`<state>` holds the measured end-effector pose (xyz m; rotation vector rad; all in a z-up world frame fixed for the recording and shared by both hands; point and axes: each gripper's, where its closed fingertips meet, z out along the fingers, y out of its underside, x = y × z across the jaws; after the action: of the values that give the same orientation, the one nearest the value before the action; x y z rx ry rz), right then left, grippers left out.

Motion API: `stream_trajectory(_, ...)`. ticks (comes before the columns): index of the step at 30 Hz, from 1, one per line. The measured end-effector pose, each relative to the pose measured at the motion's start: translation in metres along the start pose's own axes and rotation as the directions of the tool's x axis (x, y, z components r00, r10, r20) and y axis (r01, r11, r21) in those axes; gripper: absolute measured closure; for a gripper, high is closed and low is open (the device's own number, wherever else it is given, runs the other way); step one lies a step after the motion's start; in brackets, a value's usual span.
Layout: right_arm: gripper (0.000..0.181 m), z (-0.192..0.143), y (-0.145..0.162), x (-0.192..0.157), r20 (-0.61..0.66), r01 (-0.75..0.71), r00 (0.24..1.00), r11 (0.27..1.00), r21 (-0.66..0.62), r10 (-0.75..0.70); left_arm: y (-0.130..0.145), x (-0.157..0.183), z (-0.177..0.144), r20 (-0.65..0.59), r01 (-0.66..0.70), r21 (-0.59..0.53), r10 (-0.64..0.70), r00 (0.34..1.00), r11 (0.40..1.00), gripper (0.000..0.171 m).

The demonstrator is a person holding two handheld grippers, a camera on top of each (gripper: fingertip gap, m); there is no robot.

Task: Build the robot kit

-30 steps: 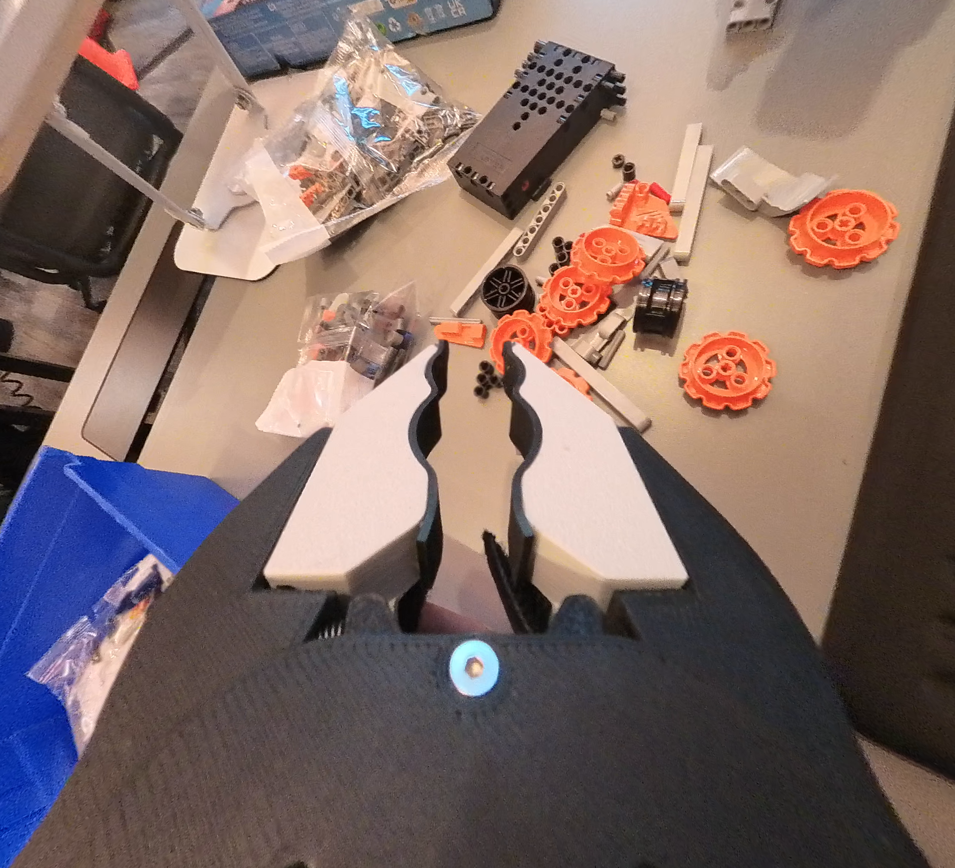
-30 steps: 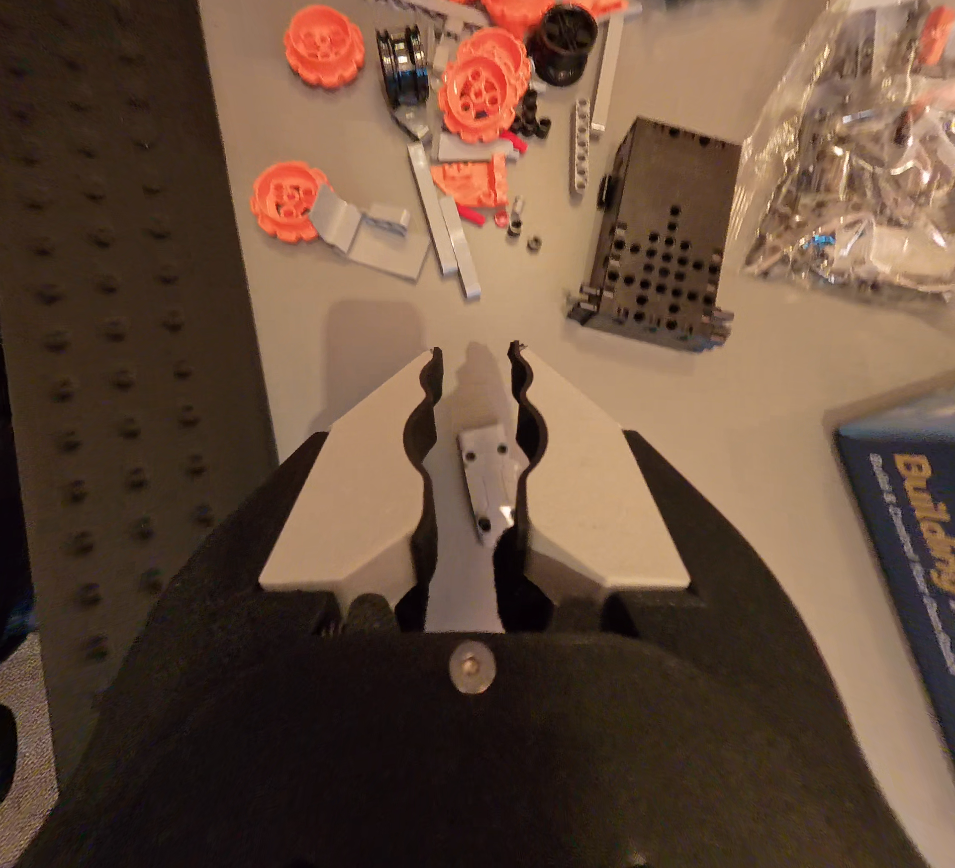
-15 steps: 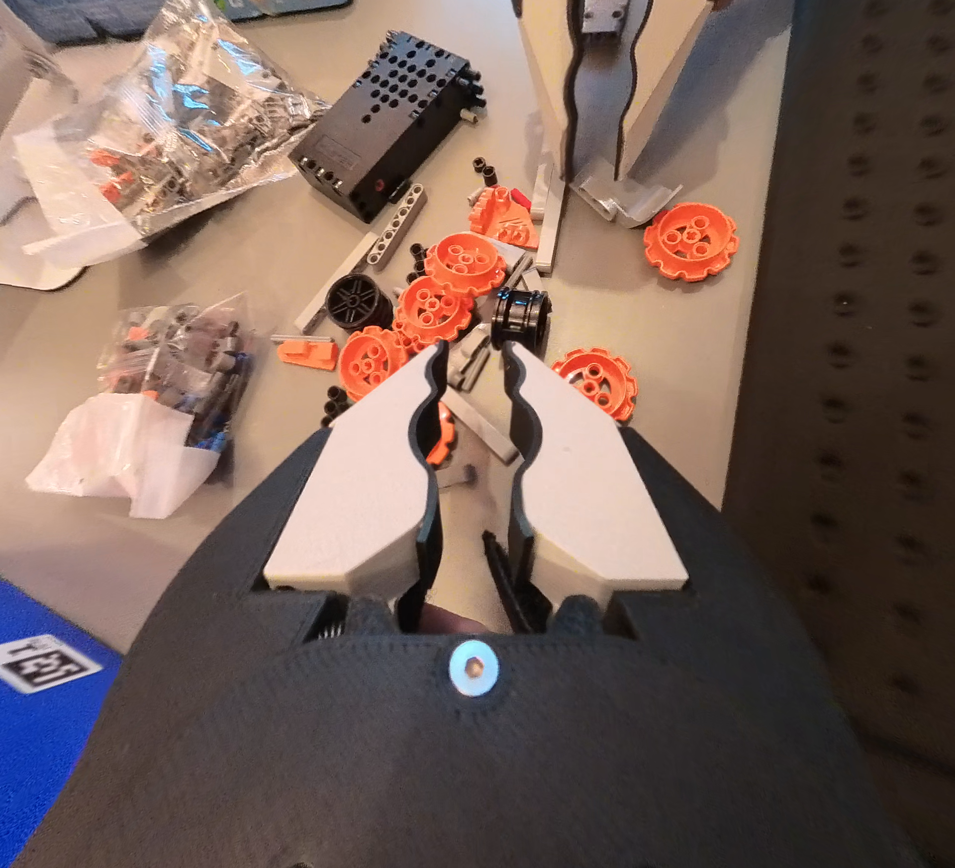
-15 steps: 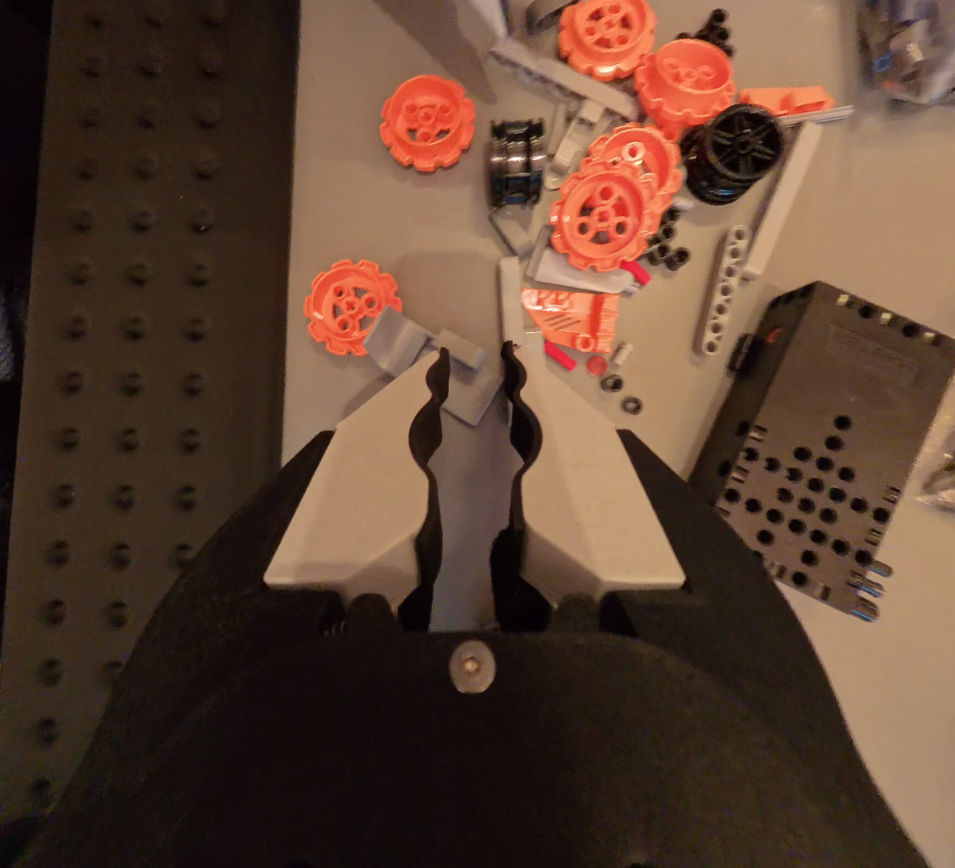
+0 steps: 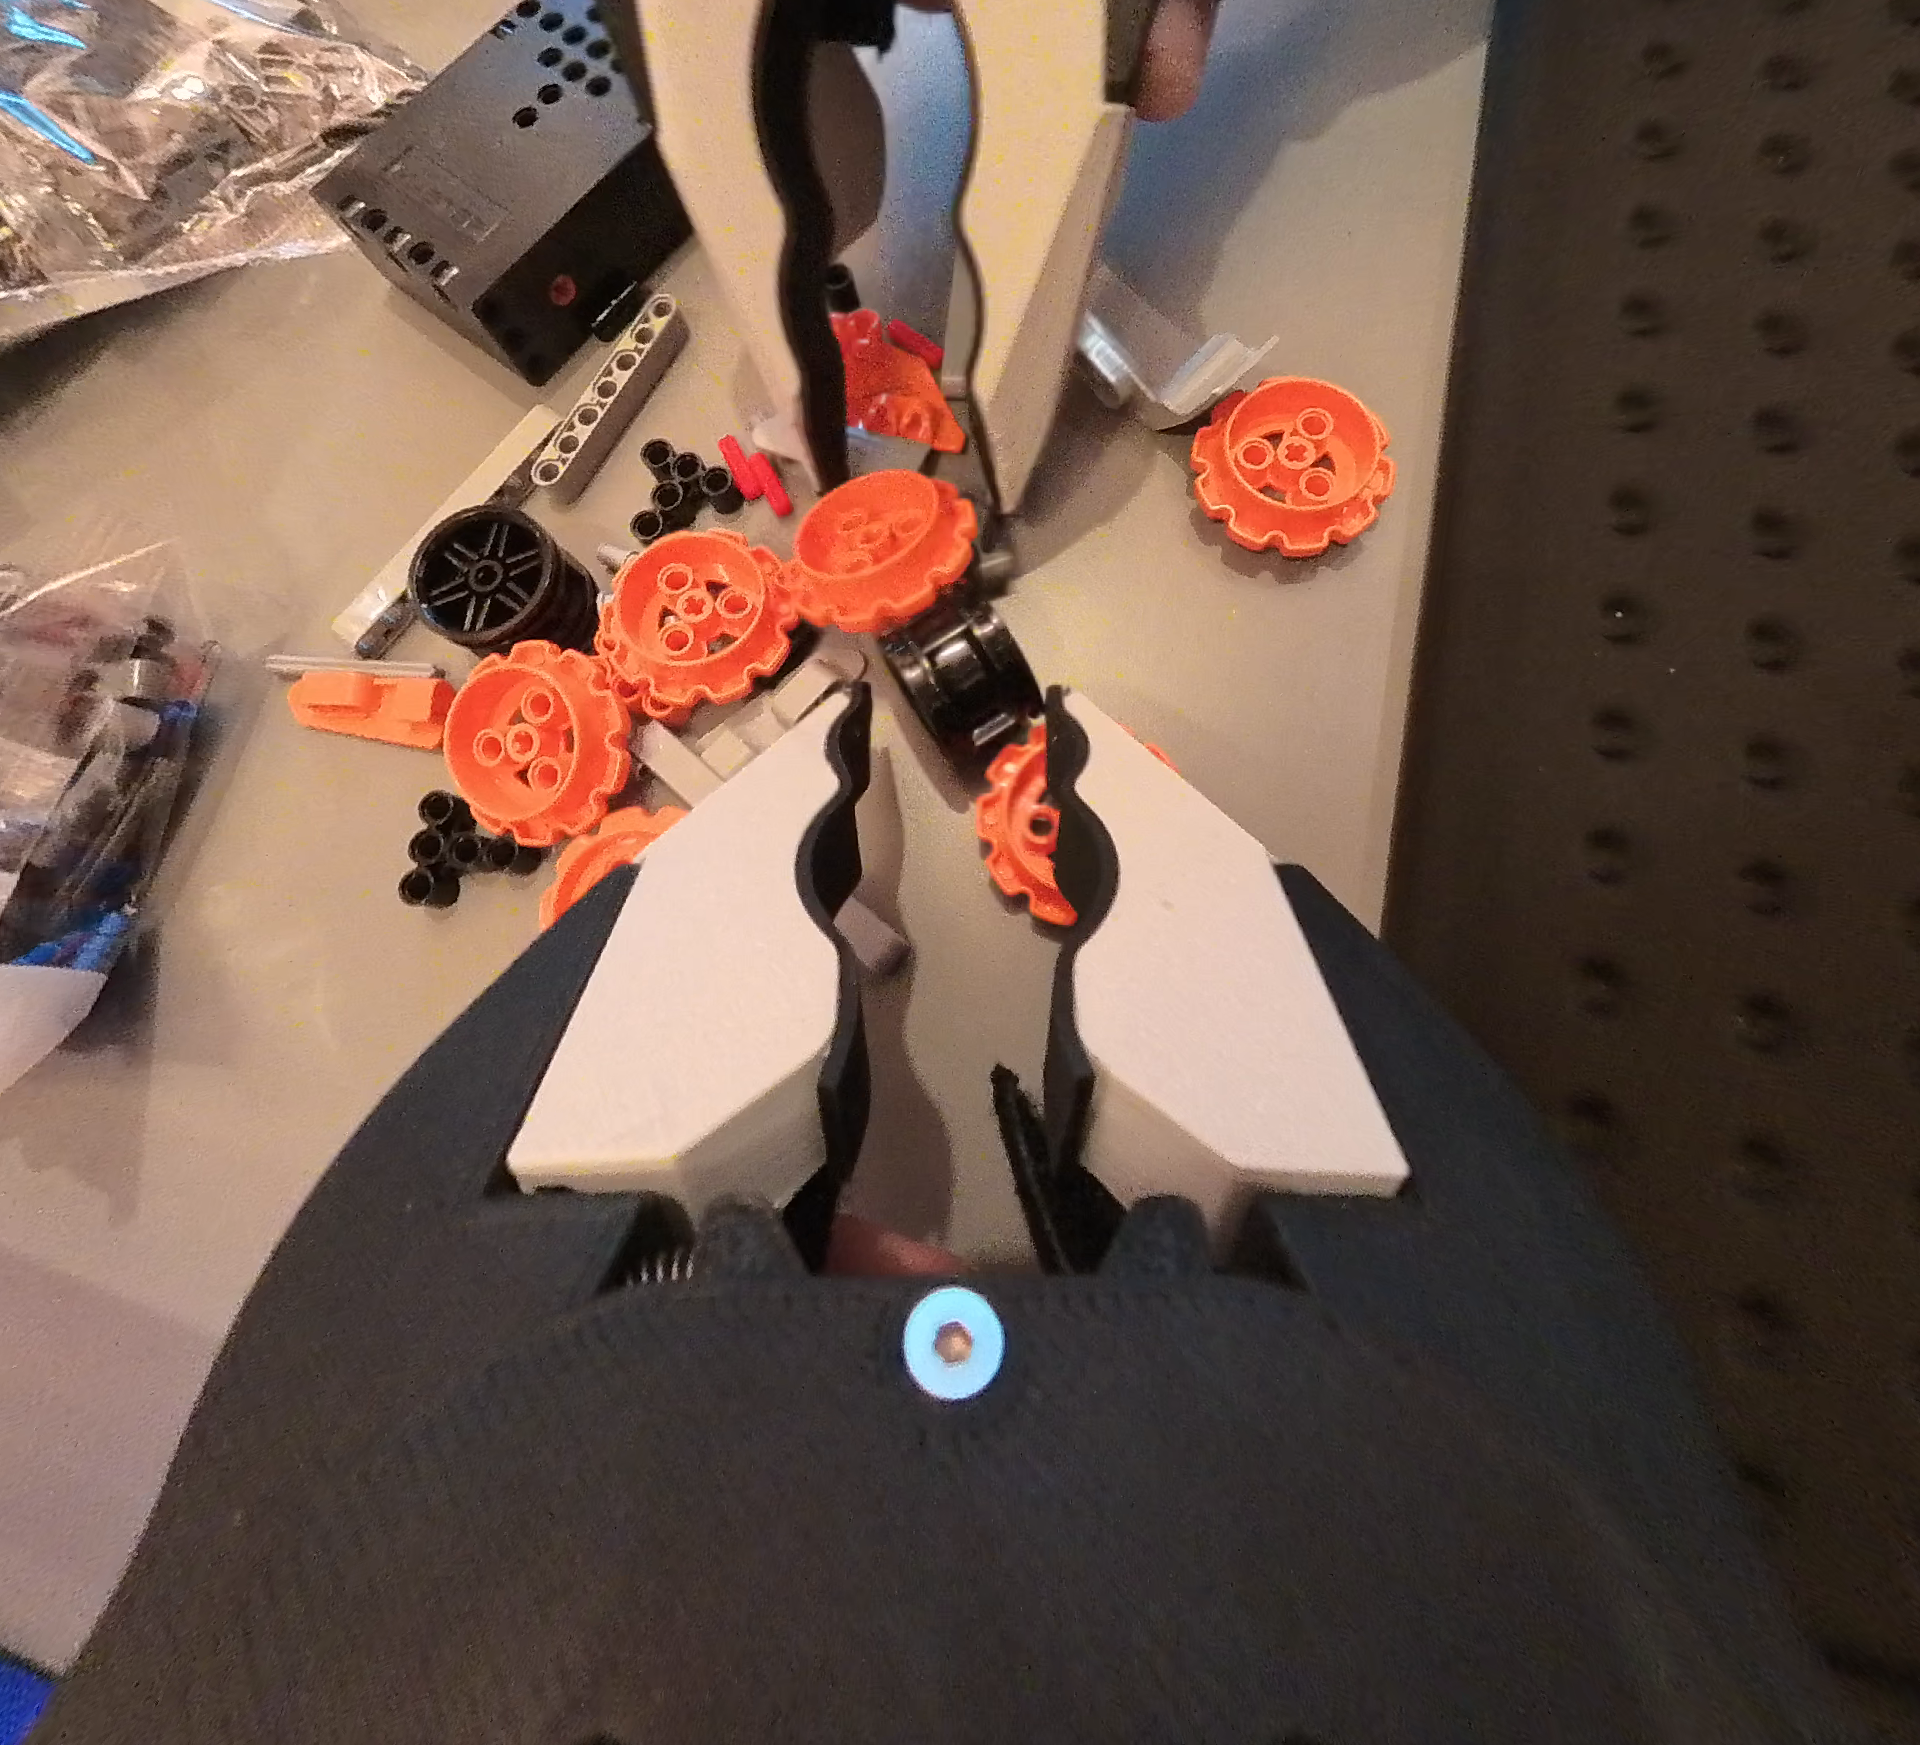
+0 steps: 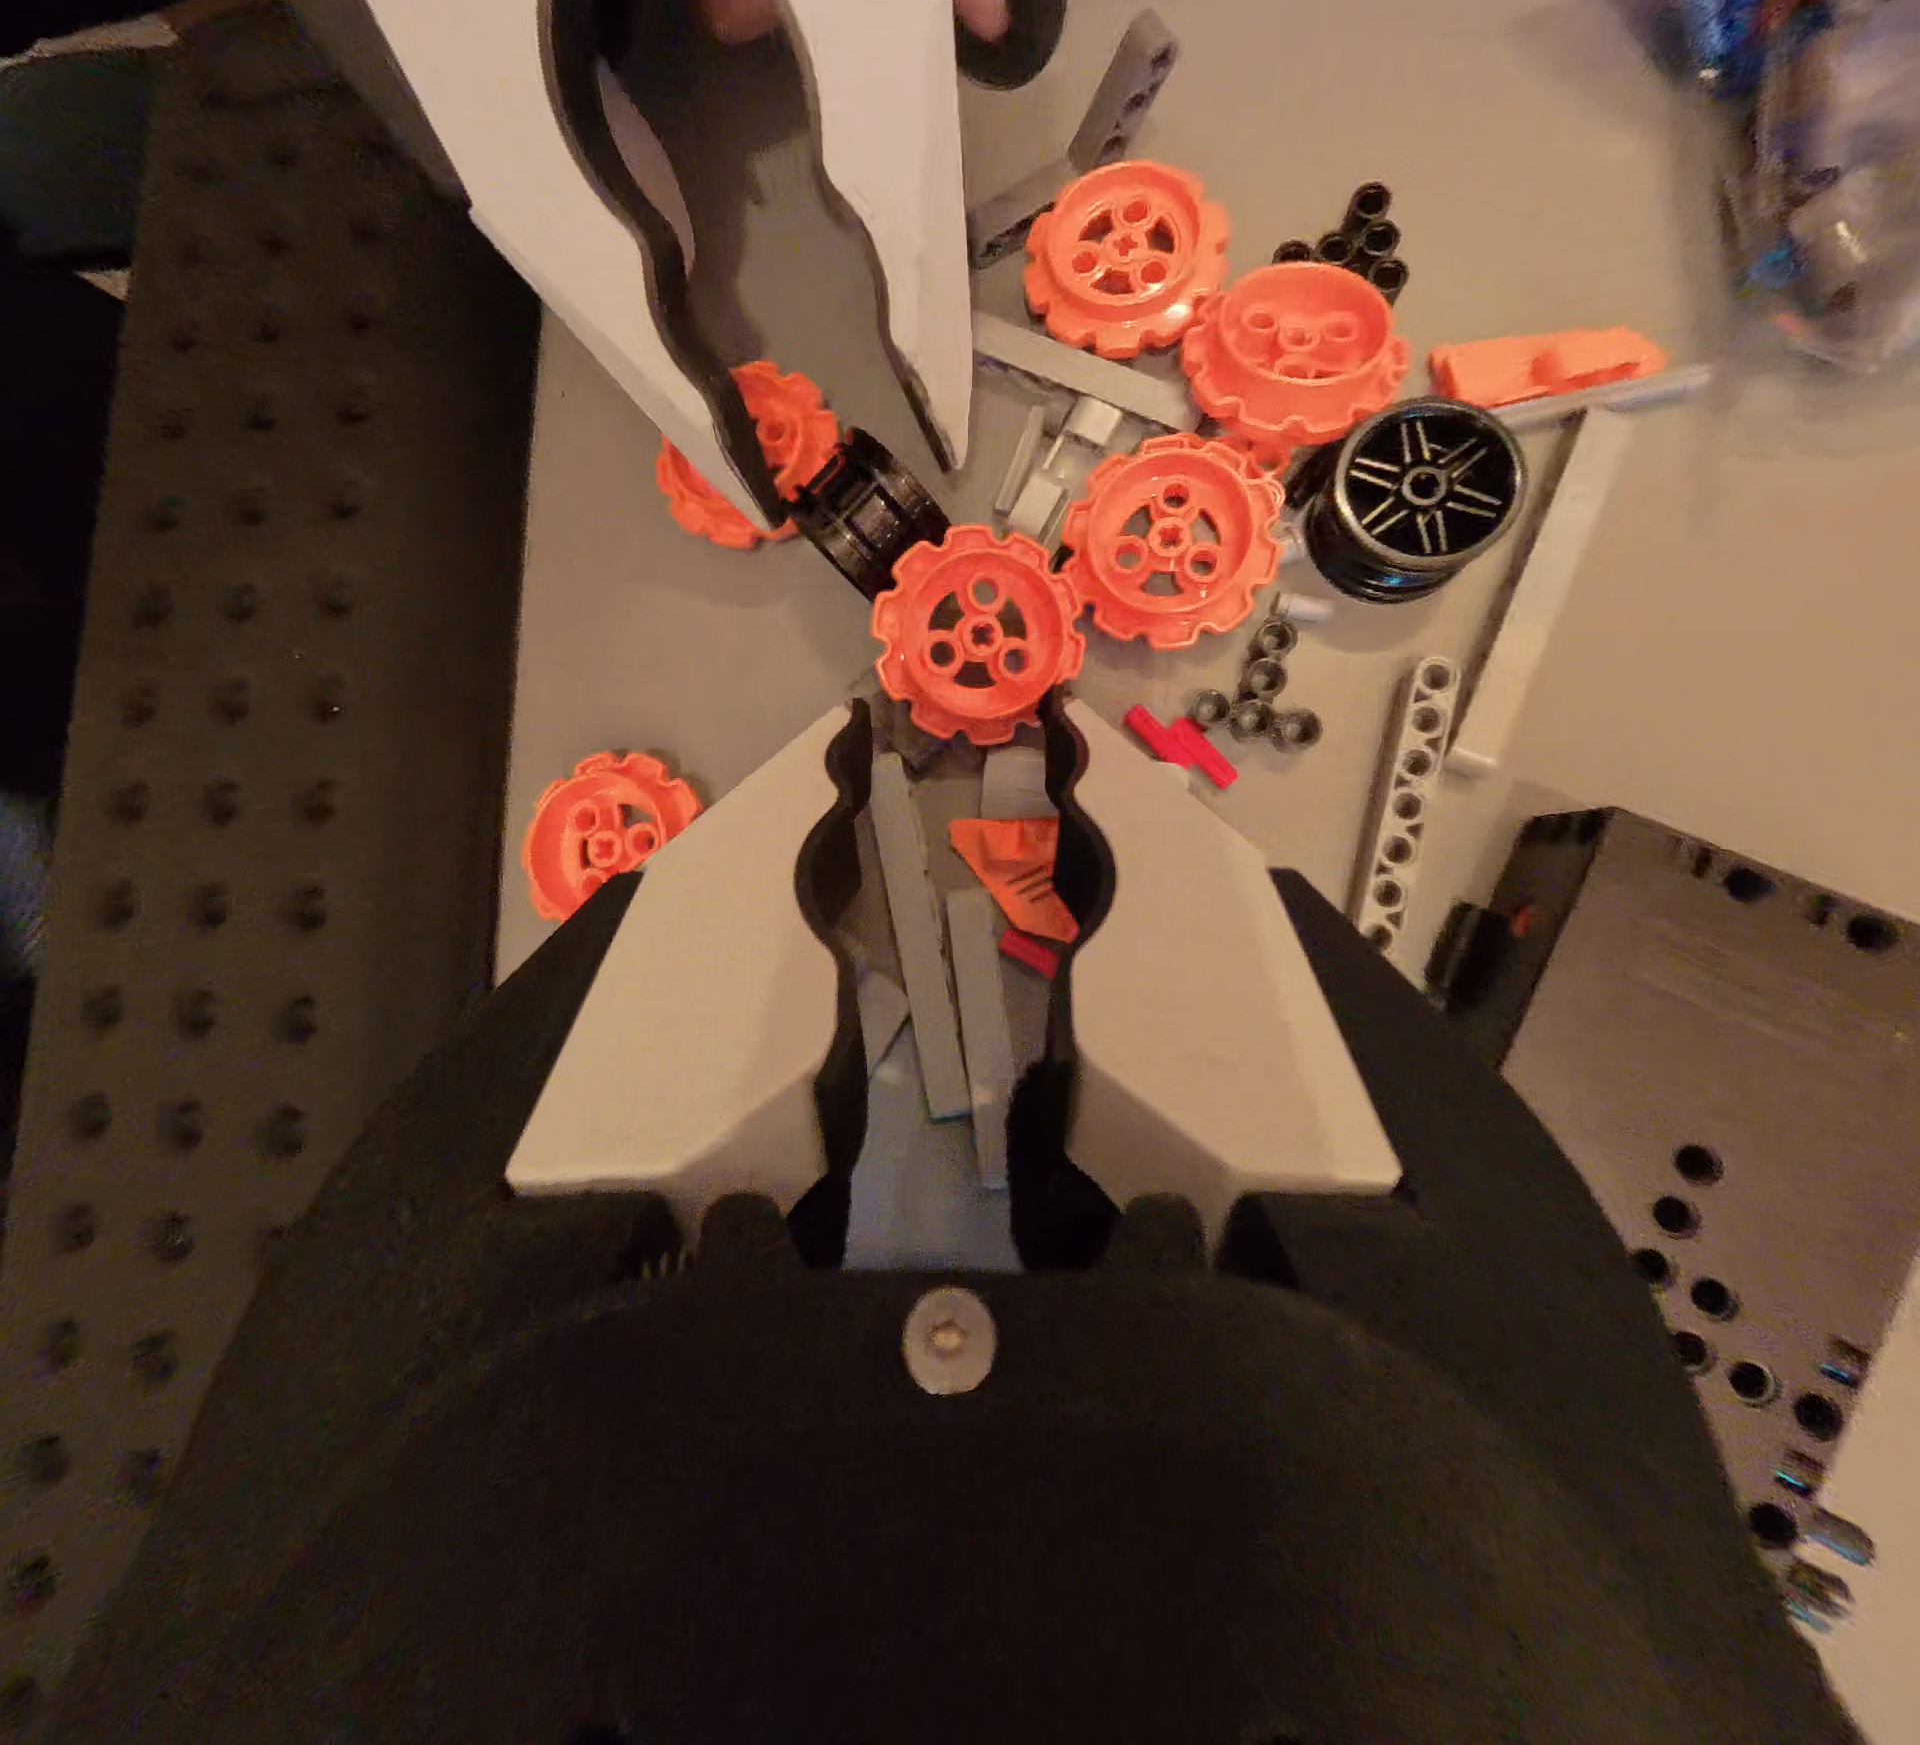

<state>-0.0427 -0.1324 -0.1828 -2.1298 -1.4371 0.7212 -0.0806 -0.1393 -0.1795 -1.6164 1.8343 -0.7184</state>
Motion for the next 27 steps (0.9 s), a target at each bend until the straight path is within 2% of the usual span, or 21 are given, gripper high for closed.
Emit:
stream_trajectory(4,0.146,-0.006,-0.014,0.011,-0.029,-0.031,0.999,0.997,0.072,0.033,0.003,-0.002,-0.008,0.0,0.008,0.021,-0.008,1.0,1.0,0.141)
stream_trajectory(6,0.133,-0.003,-0.018,0.017,-0.04,-0.042,0.998,0.996,0.077,0.045,0.004,-0.005,-0.011,0.014,0.011,0.022,-0.012,1.0,1.0,0.141)
stream_trajectory(8,0.13,0.006,-0.018,0.015,-0.019,-0.038,0.999,0.998,0.05,0.039,0.004,-0.007,-0.014,0.02,0.019,0.029,-0.02,1.0,0.999,0.141)
stream_trajectory(12,0.133,0.015,-0.017,-0.003,0.056,0.015,0.998,1.0,0.001,-0.015,0.009,-0.015,-0.02,0.055,0.036,0.027,-0.038,0.998,0.999,0.141)
stream_trajectory(14,0.138,0.009,-0.019,-0.012,0.091,0.045,0.995,0.999,0.025,-0.047,0.011,-0.019,-0.025,0.072,0.044,0.029,-0.047,0.996,0.999,0.141)
stream_trajectory(19,0.136,0.001,-0.032,-0.002,0.048,0.036,0.998,0.995,0.096,-0.041,0.018,-0.032,-0.031,0.121,0.071,0.008,-0.071,0.99,0.997,0.142)
stream_trajectory(22,0.13,0.014,-0.026,0.002,0.014,0.04,0.999,0.999,0.034,-0.04,0.027,-0.038,-0.029,0.162,0.075,-0.035,-0.068,0.985,0.997,0.141)
stream_trajectory(24,0.133,0.017,-0.021,0.006,0.004,0.02,1.0,1.0,0.003,-0.02,0.034,-0.04,-0.028,0.174,0.087,-0.063,-0.075,0.982,0.994,0.141)
stream_trajectory(27,0.126,0.011,-0.026,0.009,-0.006,0.003,1.0,1.0,0.031,-0.003,0.039,-0.046,-0.03,0.203,0.11,-0.07,-0.094,0.975,0.991,0.139)
